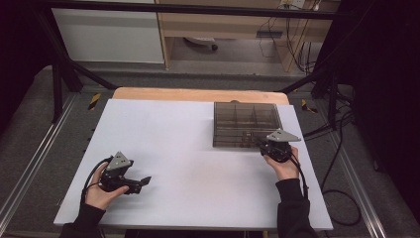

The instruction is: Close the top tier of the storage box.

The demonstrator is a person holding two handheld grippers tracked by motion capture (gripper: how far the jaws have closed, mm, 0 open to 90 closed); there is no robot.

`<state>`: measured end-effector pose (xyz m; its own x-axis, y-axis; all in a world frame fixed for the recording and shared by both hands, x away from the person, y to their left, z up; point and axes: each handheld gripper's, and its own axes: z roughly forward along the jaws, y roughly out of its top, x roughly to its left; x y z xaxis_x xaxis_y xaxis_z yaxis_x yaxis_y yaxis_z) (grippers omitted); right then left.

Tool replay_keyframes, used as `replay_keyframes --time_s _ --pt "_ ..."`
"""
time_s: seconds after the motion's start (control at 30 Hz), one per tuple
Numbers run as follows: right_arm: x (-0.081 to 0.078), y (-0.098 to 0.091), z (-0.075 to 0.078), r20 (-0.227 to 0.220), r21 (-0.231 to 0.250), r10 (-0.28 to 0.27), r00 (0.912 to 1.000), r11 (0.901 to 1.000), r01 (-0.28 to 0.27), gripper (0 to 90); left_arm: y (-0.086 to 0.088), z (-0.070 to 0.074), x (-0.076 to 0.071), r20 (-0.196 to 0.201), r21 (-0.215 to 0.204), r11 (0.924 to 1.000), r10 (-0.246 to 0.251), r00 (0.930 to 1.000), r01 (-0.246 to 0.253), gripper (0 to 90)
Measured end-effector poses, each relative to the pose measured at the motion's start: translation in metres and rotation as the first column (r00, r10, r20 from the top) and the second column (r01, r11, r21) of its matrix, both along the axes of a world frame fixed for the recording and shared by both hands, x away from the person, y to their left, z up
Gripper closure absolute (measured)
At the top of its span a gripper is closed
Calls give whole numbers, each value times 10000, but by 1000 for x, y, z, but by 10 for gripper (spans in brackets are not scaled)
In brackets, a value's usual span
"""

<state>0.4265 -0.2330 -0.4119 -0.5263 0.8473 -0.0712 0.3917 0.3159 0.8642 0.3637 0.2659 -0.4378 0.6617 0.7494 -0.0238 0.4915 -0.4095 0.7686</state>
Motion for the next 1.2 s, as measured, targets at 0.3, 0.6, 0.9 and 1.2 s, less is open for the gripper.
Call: replay_keyframes --time_s 0.3,0.6,0.9,1.2 --pt "-20 8 6 -350 343 458 9983 9984 -446 576 0 0 0 -7 2 10000 1 10000 -1 71" --pt "-36 10 4 -609 571 582 9964 9969 -547 322 0 0 0 4 -4 10000 9 10000 -9 71" --pt "-49 8 -4 -905 879 875 9920 9929 -795 94 0 0 0 9 7 10000 -8 10000 8 71" --pt "-60 -6 -19 -1249 854 1038 9867 9919 -935 44 -1 0 0 -5 25 10000 -43 10000 43 71"
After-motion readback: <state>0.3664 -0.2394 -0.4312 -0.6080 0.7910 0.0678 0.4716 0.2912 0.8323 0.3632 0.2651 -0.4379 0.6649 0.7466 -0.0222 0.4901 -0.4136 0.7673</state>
